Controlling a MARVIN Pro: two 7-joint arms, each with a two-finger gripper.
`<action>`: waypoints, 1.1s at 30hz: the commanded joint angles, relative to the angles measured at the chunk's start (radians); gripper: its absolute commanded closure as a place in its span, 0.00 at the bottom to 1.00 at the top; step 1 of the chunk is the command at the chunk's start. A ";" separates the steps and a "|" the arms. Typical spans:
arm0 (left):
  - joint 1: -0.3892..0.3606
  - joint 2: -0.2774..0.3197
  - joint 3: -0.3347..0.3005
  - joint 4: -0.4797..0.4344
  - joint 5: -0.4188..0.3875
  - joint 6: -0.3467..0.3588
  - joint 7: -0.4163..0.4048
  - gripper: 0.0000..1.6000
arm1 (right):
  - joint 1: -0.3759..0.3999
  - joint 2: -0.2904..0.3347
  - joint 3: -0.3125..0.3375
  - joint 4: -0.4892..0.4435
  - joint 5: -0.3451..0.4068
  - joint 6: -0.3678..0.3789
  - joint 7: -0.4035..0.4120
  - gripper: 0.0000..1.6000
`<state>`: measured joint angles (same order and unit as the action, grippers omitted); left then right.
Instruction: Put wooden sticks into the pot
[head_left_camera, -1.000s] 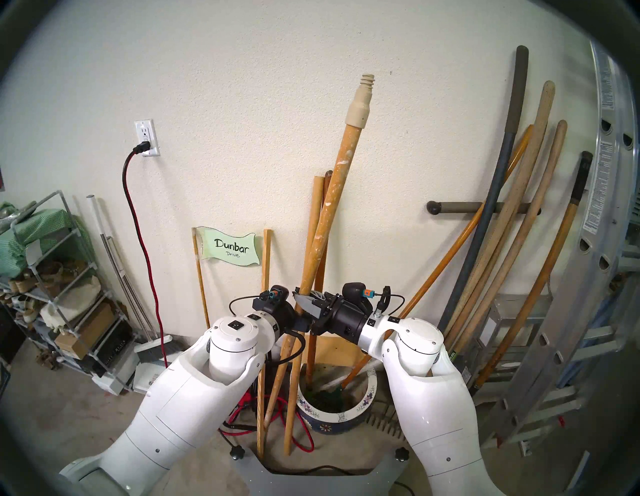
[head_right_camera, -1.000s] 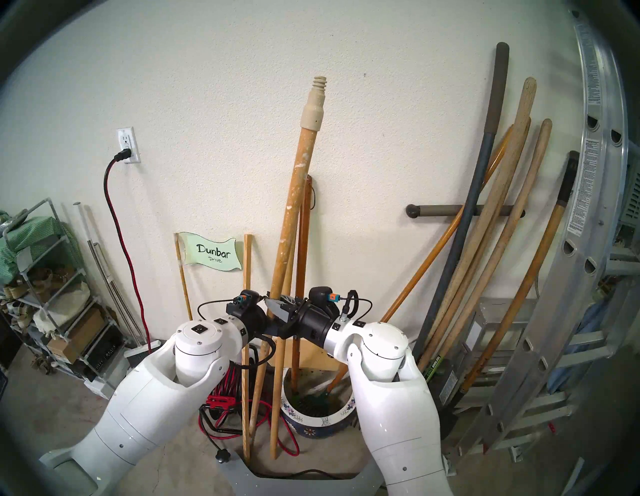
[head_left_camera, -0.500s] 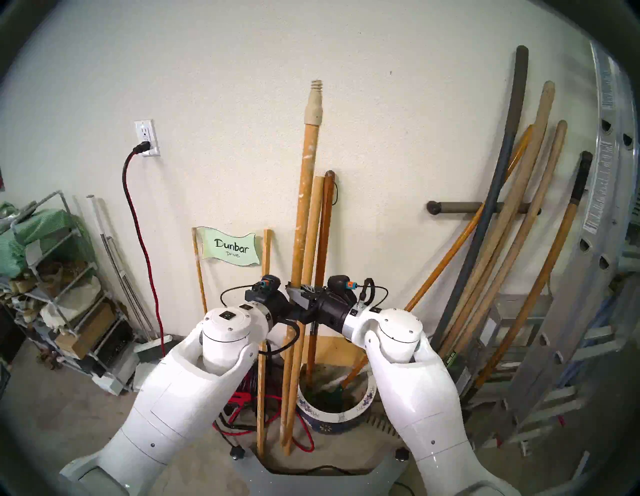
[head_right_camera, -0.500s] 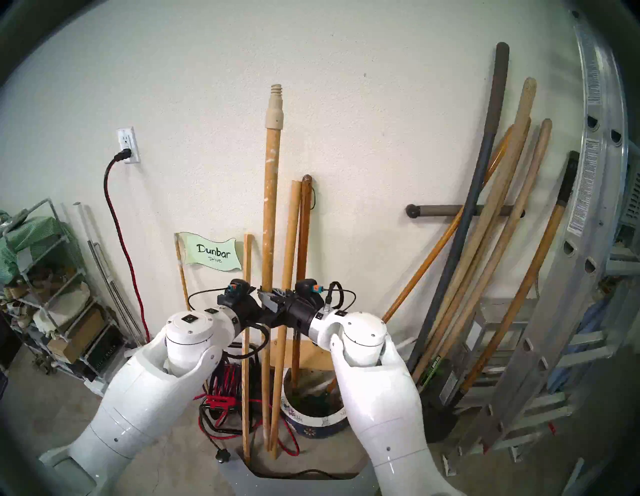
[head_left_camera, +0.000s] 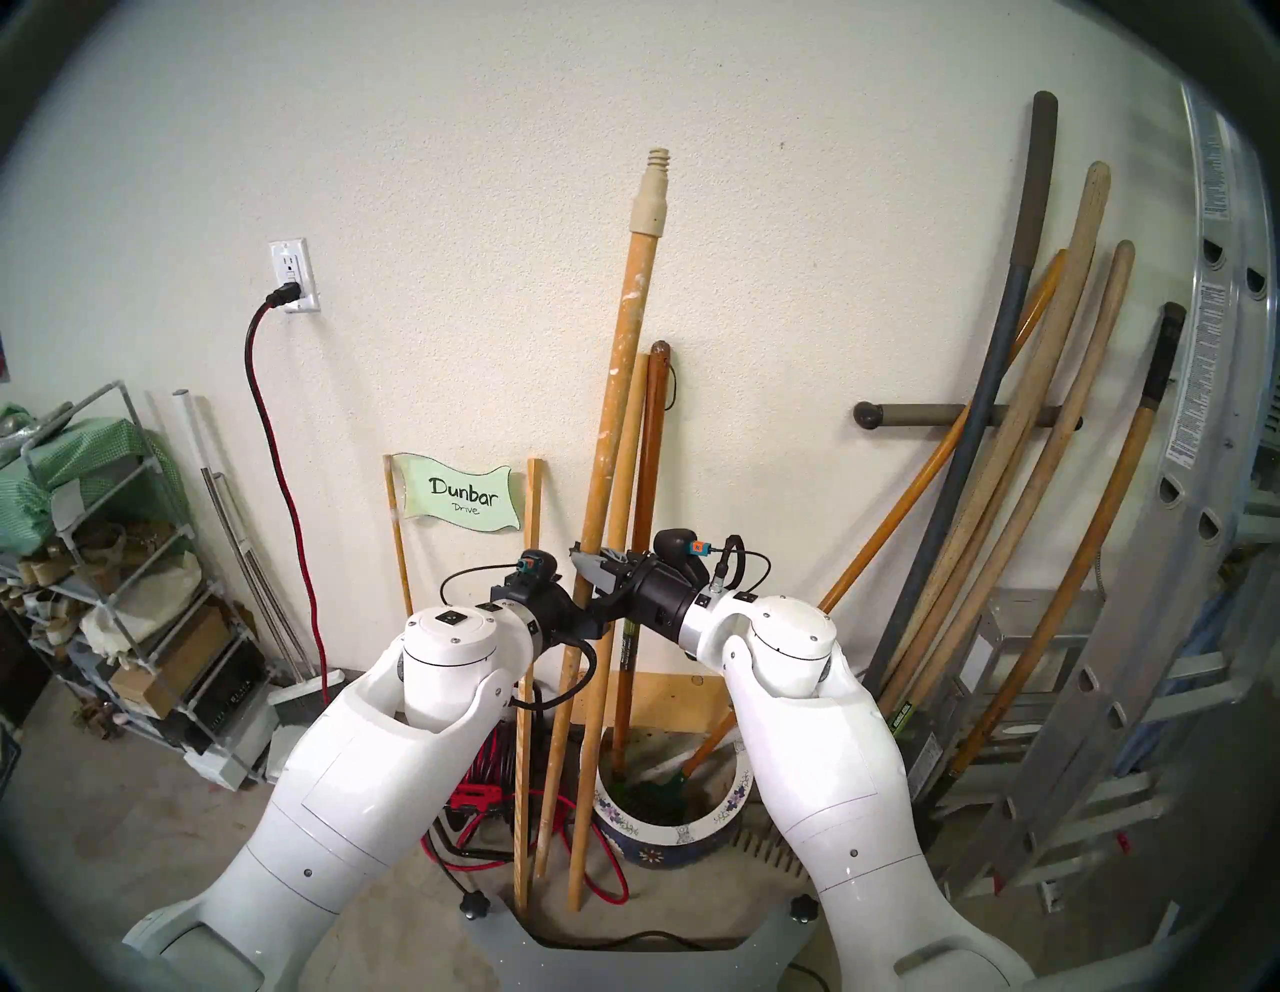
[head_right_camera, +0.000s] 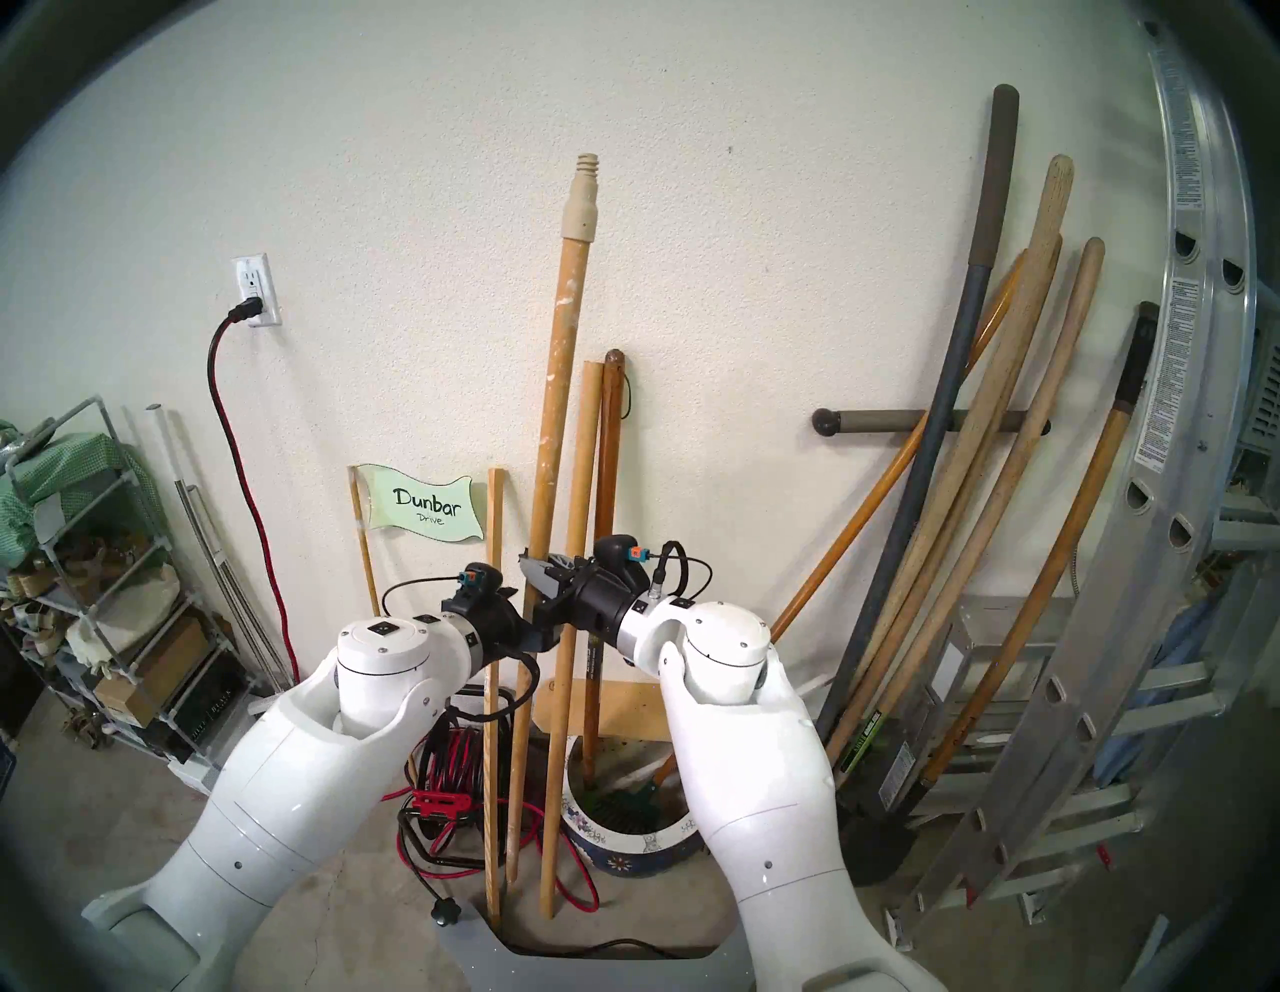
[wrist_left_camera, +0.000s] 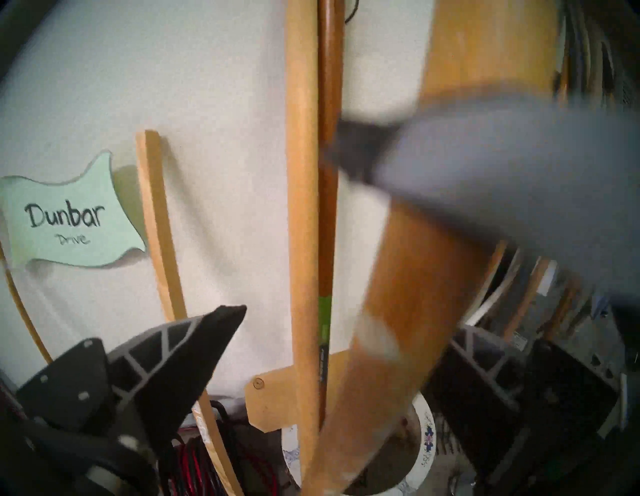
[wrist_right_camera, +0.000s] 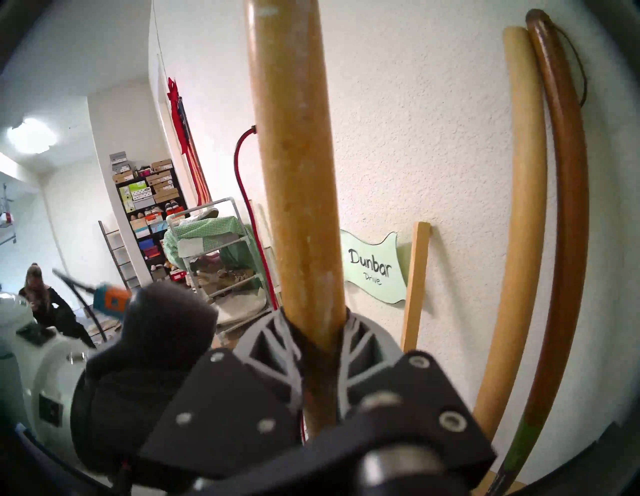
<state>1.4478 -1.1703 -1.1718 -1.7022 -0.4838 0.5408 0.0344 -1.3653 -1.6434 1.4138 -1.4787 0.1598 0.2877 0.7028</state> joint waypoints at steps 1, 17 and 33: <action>-0.035 -0.005 0.009 0.016 -0.006 0.047 -0.007 0.00 | 0.045 -0.010 0.009 -0.005 0.009 -0.011 0.004 1.00; -0.054 -0.049 -0.006 0.006 -0.033 0.163 0.064 0.00 | 0.080 -0.028 0.021 0.027 0.016 0.002 0.000 1.00; -0.052 -0.080 -0.003 -0.003 -0.031 0.195 0.143 0.00 | 0.092 -0.027 0.024 0.032 0.015 0.001 0.001 1.00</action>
<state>1.3988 -1.2330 -1.1755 -1.6992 -0.5101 0.7117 0.1605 -1.2951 -1.6589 1.4362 -1.4343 0.1661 0.2893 0.7007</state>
